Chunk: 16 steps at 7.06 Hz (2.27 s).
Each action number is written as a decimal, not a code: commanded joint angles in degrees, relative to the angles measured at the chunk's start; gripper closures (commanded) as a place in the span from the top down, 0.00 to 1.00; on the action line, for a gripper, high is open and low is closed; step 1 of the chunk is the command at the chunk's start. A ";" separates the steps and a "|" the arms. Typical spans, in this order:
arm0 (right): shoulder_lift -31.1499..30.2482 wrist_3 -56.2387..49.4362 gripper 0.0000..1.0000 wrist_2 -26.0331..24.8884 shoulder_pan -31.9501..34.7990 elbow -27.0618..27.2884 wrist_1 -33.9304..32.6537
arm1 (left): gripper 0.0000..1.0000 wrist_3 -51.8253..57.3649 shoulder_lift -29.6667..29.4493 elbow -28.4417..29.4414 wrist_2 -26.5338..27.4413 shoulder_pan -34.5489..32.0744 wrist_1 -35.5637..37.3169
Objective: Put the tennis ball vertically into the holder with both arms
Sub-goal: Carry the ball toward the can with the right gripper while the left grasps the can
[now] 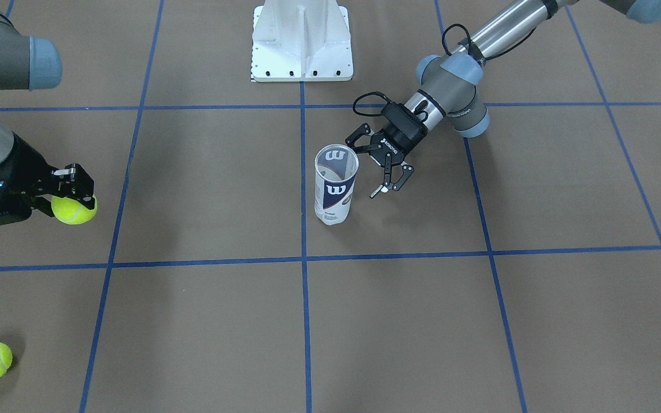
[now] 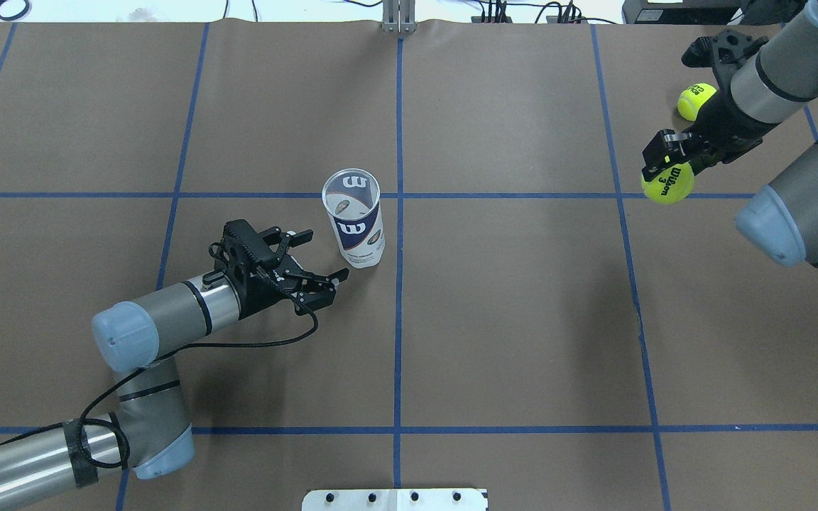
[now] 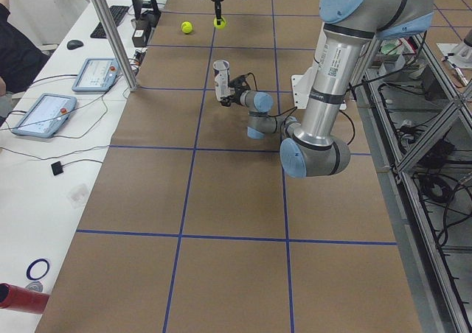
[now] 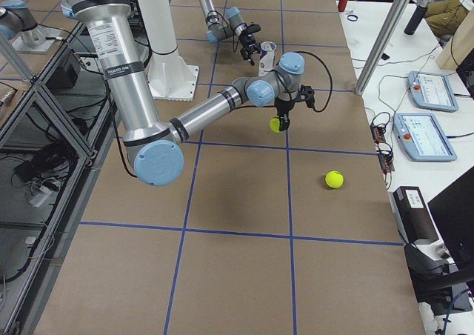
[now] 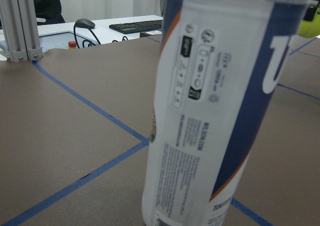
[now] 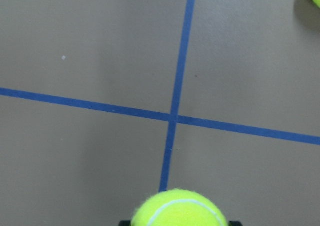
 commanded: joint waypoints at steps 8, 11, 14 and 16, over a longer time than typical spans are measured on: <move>4.31 2.80 0.00 1.94 -0.01 2.53 -0.03 | 0.99 0.01 -3.08 2.87 4.21 0.78 -0.33; 4.66 2.80 0.00 2.46 -0.01 2.44 -0.03 | 0.99 -0.08 -3.97 3.22 4.21 1.22 -0.15; 5.19 5.44 0.00 2.99 -0.01 2.53 1.28 | 0.99 0.10 -5.81 5.59 5.43 1.31 -0.15; 5.45 5.53 0.00 3.00 -0.01 2.53 1.37 | 0.99 0.10 -7.57 7.17 5.52 1.22 -0.15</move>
